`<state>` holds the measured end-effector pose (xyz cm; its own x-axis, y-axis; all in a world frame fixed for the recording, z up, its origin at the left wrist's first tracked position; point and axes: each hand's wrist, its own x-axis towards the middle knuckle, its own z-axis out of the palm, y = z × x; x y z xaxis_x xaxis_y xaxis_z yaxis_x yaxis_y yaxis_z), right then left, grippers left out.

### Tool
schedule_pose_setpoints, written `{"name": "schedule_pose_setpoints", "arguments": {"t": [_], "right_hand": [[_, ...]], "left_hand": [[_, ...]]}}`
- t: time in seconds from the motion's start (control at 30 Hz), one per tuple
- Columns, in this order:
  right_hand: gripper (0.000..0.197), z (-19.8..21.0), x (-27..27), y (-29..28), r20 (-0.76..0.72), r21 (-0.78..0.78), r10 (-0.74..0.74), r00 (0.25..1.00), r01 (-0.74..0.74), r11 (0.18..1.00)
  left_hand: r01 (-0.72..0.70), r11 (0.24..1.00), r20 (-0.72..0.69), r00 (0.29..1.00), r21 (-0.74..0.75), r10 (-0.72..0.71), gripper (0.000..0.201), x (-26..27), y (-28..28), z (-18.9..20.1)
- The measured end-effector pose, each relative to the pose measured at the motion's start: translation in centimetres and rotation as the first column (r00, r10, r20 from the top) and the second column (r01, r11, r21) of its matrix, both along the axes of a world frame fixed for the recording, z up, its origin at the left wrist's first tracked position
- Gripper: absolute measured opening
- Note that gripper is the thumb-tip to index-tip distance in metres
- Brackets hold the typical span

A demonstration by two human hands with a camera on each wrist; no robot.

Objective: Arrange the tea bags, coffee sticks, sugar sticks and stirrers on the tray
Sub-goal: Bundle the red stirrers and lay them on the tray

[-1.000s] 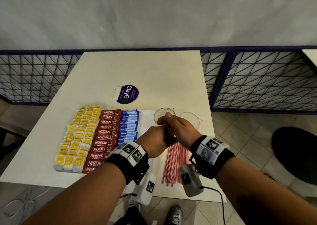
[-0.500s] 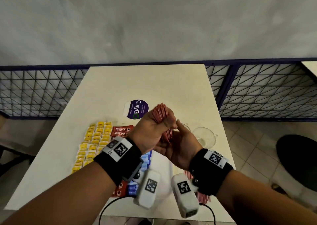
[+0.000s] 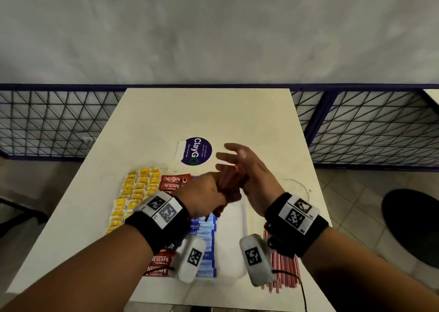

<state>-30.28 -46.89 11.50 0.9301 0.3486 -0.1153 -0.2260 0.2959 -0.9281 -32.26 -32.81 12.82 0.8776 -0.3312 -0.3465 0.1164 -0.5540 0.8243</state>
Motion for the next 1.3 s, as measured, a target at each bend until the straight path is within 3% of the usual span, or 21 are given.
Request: {"name": "schedule_pose_setpoints", "arguments": {"t": [0.1,0.17,0.23,0.3,0.37,0.43,0.5,0.57,0.67,0.7,0.77,0.87,0.97,1.03,1.13,1.2,1.3], "right_hand": [[0.032,0.8,0.1,1.0,0.136,-0.264,0.051,0.989,-0.014,0.964],[0.030,1.0,0.4,1.1,0.156,-0.274,0.036,0.987,0.008,0.962],[0.036,1.2,0.6,0.9,0.201,-0.348,0.036,0.979,0.037,0.937],[0.036,1.4,0.4,1.0,0.280,-0.573,0.167,0.945,0.025,0.819],[0.032,1.5,0.2,1.5,0.305,-0.720,0.273,0.912,0.033,0.693],[0.033,1.5,0.0,1.7,0.261,-0.669,0.239,0.935,-0.004,0.743],[0.039,1.1,0.1,1.7,0.110,-0.409,0.075,0.991,-0.024,0.912],[0.051,0.2,0.3,1.5,-0.148,-0.121,0.018,0.989,-0.037,0.992],[0.069,-0.2,0.2,1.7,-0.434,0.134,0.130,0.891,-0.079,0.988],[0.072,-0.2,0.0,1.8,-0.459,0.218,0.176,0.871,-0.082,0.973],[0.070,0.1,-0.3,1.8,-0.461,0.300,0.234,0.856,-0.098,0.949],[0.064,0.2,-0.6,1.3,-0.388,0.188,0.246,0.888,-0.185,0.964],[0.060,0.0,0.0,0.4,-0.133,-0.015,0.202,0.970,-0.206,0.979],[0.052,0.6,0.2,0.5,0.015,-0.062,0.197,0.980,-0.196,0.979],[0.038,1.3,0.5,1.1,0.012,-0.105,0.176,0.984,-0.174,0.979],[0.033,1.3,0.8,1.2,-0.036,-0.119,0.138,0.990,-0.142,0.983],[0.027,1.0,1.1,0.9,-0.051,-0.179,0.106,0.993,-0.114,0.977]], "left_hand": [[0.056,0.994,0.032,0.998,0.096,-0.059,0.024,-0.3,-0.6,0.2],[0.001,0.990,0.076,0.997,0.143,-0.012,0.026,-0.3,-0.2,-0.3],[-0.046,0.986,0.109,0.994,0.162,0.028,0.016,-0.3,0.1,-0.6],[-0.042,0.976,0.133,0.991,0.212,0.014,0.030,-0.5,-0.2,-0.8],[-0.131,0.978,0.144,0.984,0.163,0.108,0.033,-0.8,-0.5,-1.0],[-0.131,0.982,0.195,0.975,0.133,0.104,0.024,-0.9,-0.2,-1.0],[-0.158,0.987,0.253,0.957,0.030,0.146,0.003,-0.7,0.5,-0.3],[-0.245,0.935,0.222,0.926,-0.257,0.304,0.014,-0.4,0.9,0.7],[-0.264,0.720,0.141,0.882,-0.642,0.449,0.017,0.4,0.9,1.6],[-0.238,0.698,0.147,0.884,-0.676,0.444,0.017,0.5,0.7,1.4],[-0.199,0.782,0.241,0.881,-0.591,0.406,0.014,0.6,0.0,1.0],[-0.169,0.867,0.301,0.892,-0.470,0.337,0.013,0.7,0.0,1.1],[-0.154,0.929,0.209,0.950,-0.336,0.233,0.019,0.9,0.9,1.5],[-0.076,0.980,0.152,0.983,-0.183,0.104,0.016,0.9,0.9,1.4],[0.082,0.996,0.181,0.979,0.040,-0.088,0.017,0.7,-0.1,1.2],[0.050,0.998,0.147,0.988,-0.026,-0.046,0.003,0.6,-0.1,1.2],[-0.015,0.991,0.106,0.994,-0.136,0.030,0.021,-0.1,0.2,1.1]]}}
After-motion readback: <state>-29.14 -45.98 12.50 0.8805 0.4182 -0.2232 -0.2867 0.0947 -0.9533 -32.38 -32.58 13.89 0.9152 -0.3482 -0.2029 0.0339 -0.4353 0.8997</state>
